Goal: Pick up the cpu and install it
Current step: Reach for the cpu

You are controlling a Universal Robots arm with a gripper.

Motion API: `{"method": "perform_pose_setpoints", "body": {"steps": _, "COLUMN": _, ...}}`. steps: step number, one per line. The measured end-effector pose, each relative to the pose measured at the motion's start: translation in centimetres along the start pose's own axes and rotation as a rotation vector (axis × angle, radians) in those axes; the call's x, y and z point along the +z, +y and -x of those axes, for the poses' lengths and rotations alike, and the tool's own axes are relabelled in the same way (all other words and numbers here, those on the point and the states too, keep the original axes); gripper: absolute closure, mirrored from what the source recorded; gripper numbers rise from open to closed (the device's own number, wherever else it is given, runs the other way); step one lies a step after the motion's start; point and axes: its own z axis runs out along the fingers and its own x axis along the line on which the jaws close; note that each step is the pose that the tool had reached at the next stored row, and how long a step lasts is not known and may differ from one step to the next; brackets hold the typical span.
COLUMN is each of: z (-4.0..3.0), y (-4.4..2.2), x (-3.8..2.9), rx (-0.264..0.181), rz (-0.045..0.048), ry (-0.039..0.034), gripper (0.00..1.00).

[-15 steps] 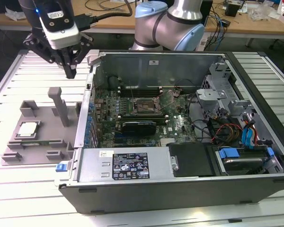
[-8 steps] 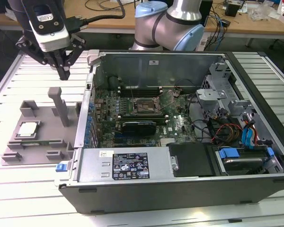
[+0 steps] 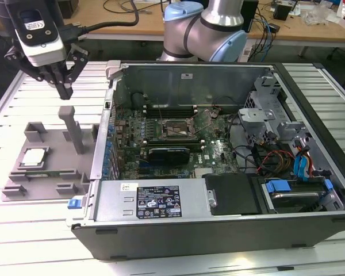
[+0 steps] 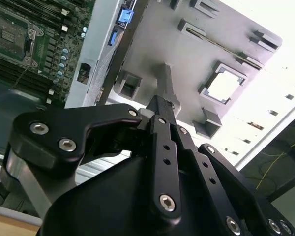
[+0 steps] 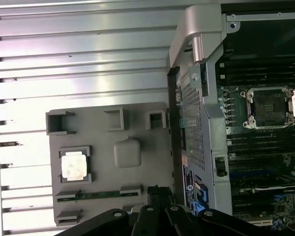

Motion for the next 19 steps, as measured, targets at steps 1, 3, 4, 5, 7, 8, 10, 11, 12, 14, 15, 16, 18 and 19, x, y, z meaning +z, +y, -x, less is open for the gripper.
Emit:
{"method": "perform_pose_setpoints", "body": {"steps": 1, "z": -0.09, "y": -0.01, "x": 0.02, "rx": 0.000, "rz": 0.0001, "ry": 0.0000, "gripper": 0.89}}
{"method": "perform_pose_setpoints", "body": {"steps": 3, "z": -0.27, "y": -0.02, "x": 0.06, "rx": 0.000, "rz": 0.0001, "ry": 0.0000, "gripper": 0.89}}
{"method": "perform_pose_setpoints", "body": {"steps": 4, "z": -0.43, "y": -0.03, "x": 0.09, "rx": 0.000, "rz": 0.0001, "ry": 0.0000, "gripper": 0.89}}
{"method": "perform_pose_setpoints", "body": {"steps": 5, "z": -0.53, "y": -0.04, "x": 0.11, "rx": 0.000, "rz": 0.0001, "ry": 0.0000, "gripper": 0.89}}
{"method": "perform_pose_setpoints", "body": {"steps": 7, "z": -0.99, "y": -0.08, "x": 0.21, "rx": 0.000, "rz": 0.0001, "ry": 0.0000, "gripper": 0.89}}
{"method": "perform_pose_setpoints", "body": {"steps": 8, "z": -1.17, "y": -0.10, "x": 0.25, "rx": 0.000, "rz": 0.0001, "ry": 0.0000, "gripper": 0.89}}
{"method": "perform_pose_setpoints", "body": {"steps": 10, "z": -1.59, "y": -0.14, "x": 0.39, "rx": 0.000, "rz": 0.0000, "ry": 0.0000, "gripper": 0.89}}
{"method": "perform_pose_setpoints", "body": {"steps": 11, "z": -1.87, "y": -0.16, "x": 0.48, "rx": 0.000, "rz": 0.0000, "ry": 0.0000, "gripper": 0.89}}
{"method": "perform_pose_setpoints", "body": {"steps": 12, "z": -2.17, "y": -0.18, "x": 0.57, "rx": 0.000, "rz": 0.0001, "ry": 0.0000, "gripper": 0.89}}
{"method": "perform_pose_setpoints", "body": {"steps": 14, "z": -2.45, "y": -0.21, "x": 0.68, "rx": 0.000, "rz": 0.0001, "ry": -0.0001, "gripper": 0.89}}
{"method": "perform_pose_setpoints", "body": {"steps": 15, "z": -2.96, "y": -0.23, "x": 0.83, "rx": 0.000, "rz": 0.0000, "ry": 0.0000, "gripper": 0.89}}
{"method": "perform_pose_setpoints", "body": {"steps": 16, "z": -3.27, "y": -0.24, "x": 0.91, "rx": 0.000, "rz": 0.0001, "ry": -0.0001, "gripper": 0.89}}
{"method": "perform_pose_setpoints", "body": {"steps": 18, "z": -4.00, "y": -0.27, "x": 1.05, "rx": 0.000, "rz": 0.0000, "ry": 0.0000, "gripper": 0.89}}
{"method": "perform_pose_setpoints", "body": {"steps": 19, "z": -4.47, "y": -0.26, "x": 1.16, "rx": 0.000, "rz": -0.0002, "ry": 0.0000, "gripper": 0.89}}
